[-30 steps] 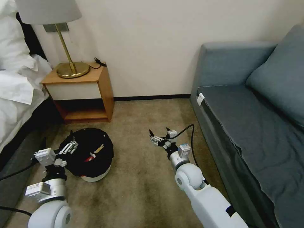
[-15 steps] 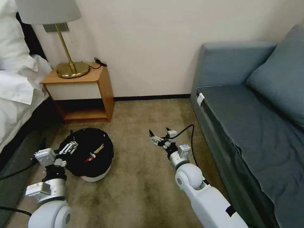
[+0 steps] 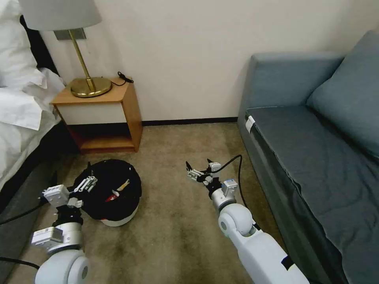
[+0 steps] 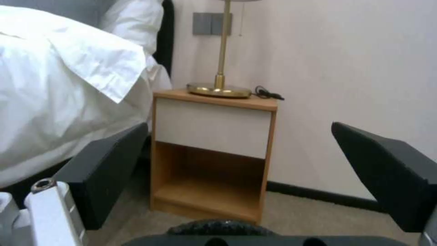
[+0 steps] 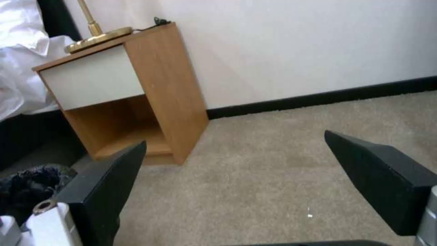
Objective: Pick up the trash bin, then pick up the garbage on the floor and place it into the trash bin.
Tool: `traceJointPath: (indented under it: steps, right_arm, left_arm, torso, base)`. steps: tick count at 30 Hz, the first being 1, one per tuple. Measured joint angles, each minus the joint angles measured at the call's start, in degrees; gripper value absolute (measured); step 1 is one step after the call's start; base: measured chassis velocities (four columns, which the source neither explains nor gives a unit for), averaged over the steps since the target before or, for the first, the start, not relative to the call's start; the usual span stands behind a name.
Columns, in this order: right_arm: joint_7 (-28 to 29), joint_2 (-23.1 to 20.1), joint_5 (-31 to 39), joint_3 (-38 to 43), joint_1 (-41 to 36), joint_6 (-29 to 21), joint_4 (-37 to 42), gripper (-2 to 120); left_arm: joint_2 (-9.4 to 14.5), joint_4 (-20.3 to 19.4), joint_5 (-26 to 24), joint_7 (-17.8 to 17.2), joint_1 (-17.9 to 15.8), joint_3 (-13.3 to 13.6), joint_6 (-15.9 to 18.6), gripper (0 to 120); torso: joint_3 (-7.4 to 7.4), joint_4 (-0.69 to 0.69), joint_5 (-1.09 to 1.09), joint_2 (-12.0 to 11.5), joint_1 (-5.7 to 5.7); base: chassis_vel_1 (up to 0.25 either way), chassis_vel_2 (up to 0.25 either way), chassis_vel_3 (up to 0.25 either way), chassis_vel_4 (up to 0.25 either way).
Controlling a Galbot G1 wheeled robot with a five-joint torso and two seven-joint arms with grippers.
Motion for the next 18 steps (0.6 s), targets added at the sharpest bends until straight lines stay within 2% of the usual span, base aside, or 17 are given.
traceJointPath:
  steps: [18]
  right_arm:
    - [0.00,0.00,0.00,0.00,0.00,0.00,0.00,100]
  left_arm:
    - [0.00,0.00,0.00,0.00,0.00,0.00,0.00,100]
  torso:
    - [0.00,0.00,0.00,0.00,0.00]
  base:
    - [0.000,0.000,0.000,0.000]
